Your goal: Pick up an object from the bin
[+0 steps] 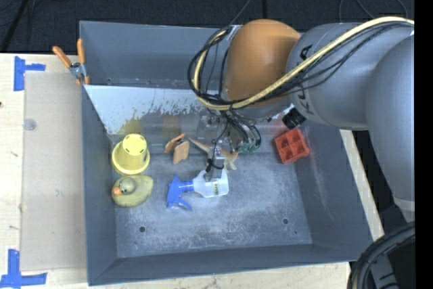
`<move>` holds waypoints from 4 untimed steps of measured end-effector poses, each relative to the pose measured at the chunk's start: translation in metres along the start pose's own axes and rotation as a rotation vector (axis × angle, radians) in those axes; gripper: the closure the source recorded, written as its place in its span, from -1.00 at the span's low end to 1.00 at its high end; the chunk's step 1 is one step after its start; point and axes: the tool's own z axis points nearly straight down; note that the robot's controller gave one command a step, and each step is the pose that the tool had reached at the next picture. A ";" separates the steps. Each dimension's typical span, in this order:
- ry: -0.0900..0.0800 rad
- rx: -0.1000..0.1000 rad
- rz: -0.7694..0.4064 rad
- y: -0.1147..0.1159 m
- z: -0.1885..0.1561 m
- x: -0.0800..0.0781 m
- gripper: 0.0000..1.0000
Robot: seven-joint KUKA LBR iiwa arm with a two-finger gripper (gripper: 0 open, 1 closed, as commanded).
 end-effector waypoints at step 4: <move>-0.013 -0.004 -0.040 0.007 0.103 0.035 1.00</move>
Offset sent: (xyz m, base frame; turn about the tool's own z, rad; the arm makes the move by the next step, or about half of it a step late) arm -0.0569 0.0203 -0.0861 -0.1803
